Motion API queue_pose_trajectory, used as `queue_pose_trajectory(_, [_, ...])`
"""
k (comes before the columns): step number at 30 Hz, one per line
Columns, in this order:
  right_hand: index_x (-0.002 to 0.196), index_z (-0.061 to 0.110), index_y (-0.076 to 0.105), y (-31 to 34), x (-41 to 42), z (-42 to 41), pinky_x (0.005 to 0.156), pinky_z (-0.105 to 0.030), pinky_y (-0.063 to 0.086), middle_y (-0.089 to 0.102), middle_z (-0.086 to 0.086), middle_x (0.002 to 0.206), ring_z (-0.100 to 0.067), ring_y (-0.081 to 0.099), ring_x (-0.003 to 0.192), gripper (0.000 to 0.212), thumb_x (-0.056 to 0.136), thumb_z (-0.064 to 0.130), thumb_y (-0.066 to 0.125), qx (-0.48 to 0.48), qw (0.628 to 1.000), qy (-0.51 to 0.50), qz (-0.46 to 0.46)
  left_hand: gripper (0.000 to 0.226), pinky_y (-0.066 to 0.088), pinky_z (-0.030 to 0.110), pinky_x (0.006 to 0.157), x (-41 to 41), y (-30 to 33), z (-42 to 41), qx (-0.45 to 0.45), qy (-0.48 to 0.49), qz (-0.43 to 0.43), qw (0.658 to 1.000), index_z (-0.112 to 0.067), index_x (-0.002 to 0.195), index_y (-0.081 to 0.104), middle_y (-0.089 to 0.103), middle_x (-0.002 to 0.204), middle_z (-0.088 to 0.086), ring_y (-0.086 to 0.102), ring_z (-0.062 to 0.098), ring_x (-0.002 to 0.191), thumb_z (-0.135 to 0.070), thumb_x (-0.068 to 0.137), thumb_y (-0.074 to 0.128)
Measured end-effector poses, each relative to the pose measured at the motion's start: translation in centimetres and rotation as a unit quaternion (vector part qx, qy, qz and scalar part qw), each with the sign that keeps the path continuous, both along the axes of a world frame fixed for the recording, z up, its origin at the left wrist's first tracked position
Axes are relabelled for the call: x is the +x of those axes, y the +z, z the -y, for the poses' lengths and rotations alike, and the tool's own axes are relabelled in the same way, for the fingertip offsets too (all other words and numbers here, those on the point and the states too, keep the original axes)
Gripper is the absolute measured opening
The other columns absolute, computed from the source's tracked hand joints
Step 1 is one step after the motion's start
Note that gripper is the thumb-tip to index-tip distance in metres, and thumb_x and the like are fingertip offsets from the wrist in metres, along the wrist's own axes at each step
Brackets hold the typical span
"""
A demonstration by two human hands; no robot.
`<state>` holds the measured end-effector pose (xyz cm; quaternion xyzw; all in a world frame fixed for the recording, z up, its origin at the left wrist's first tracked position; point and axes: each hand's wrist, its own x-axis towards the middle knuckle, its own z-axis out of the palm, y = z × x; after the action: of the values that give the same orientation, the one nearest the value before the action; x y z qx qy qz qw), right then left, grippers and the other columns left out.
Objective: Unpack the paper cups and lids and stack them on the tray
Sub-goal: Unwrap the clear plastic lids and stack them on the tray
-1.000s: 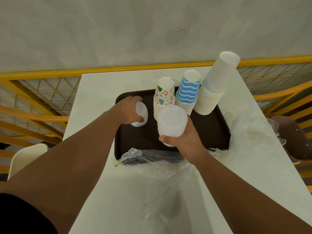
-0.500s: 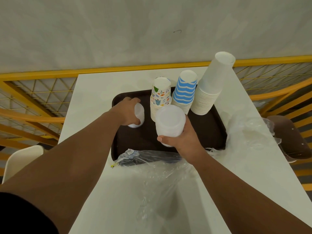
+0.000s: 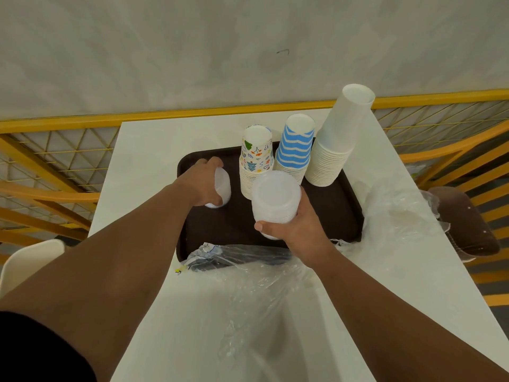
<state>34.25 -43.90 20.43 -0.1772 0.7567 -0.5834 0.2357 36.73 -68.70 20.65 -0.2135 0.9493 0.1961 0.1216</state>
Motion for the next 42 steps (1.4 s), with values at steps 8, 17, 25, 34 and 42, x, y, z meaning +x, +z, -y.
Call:
queue_pose_trajectory(8, [0.135, 0.037, 0.037, -0.3, 0.1, 0.0, 0.109, -0.044, 0.043, 0.048, 0.010, 0.137, -0.011, 0.044, 0.130, 0.100, 0.051, 0.029, 0.091, -0.014, 1.000, -0.006, 0.007, 0.104, 0.048, 0.041, 0.091, 0.6, -0.7, -0.4, -0.016, -0.001, 0.019, 1.000, -0.025, 0.148, 0.024, 0.035, 0.138, 0.012, 0.048, 0.034, 0.119, -0.021, 0.065, 0.087])
queue_pose_trajectory(17, [0.134, 0.038, 0.036, -0.2, 0.0, 0.1, 0.110, -0.044, 0.042, 0.048, 0.011, 0.136, -0.011, 0.044, 0.130, 0.097, 0.058, 0.018, 0.093, -0.012, 1.000, -0.002, 0.005, 0.116, 0.046, 0.046, 0.100, 0.6, -0.6, -0.2, -0.023, 0.003, 0.027, 0.999, -0.026, 0.154, 0.015, 0.027, 0.149, 0.010, 0.042, 0.035, 0.129, -0.026, 0.064, 0.088])
queue_pose_trajectory(25, [0.132, 0.038, 0.034, 0.2, 0.0, 0.3, 0.109, -0.036, 0.041, 0.047, 0.011, 0.135, -0.010, 0.043, 0.129, 0.096, 0.060, 0.014, 0.092, -0.017, 1.000, 0.007, 0.000, 0.093, 0.036, 0.047, 0.109, 2.9, 4.1, -0.5, -0.060, 0.014, -0.028, 0.998, -0.021, 0.151, 0.029, 0.020, 0.157, 0.009, 0.028, 0.035, 0.140, -0.023, 0.073, 0.079])
queue_pose_trajectory(34, [0.119, 0.047, 0.046, 1.0, 1.0, 0.2, 0.092, -0.024, 0.050, 0.058, 0.017, 0.123, 0.000, 0.055, 0.116, 0.087, 0.056, 0.008, 0.093, -0.064, 0.997, 0.023, 0.025, 0.039, 0.042, 0.020, 0.072, 5.9, 12.9, -9.5, 0.050, -0.110, -0.271, 0.955, -0.019, 0.103, 0.064, 0.058, 0.095, -0.008, 0.055, 0.004, 0.083, -0.045, 0.074, 0.063])
queue_pose_trajectory(42, [0.123, 0.042, 0.034, 2.1, 1.3, 0.1, 0.089, -0.016, 0.043, 0.048, 0.025, 0.115, -0.005, 0.049, 0.111, 0.086, 0.064, 0.011, 0.089, -0.041, 0.998, 0.036, 0.024, 0.075, 0.038, 0.025, 0.079, 4.7, 13.1, -11.8, -0.006, -0.129, -0.094, 0.987, -0.028, 0.132, 0.036, 0.051, 0.126, -0.005, 0.040, 0.009, 0.099, -0.048, 0.073, 0.078])
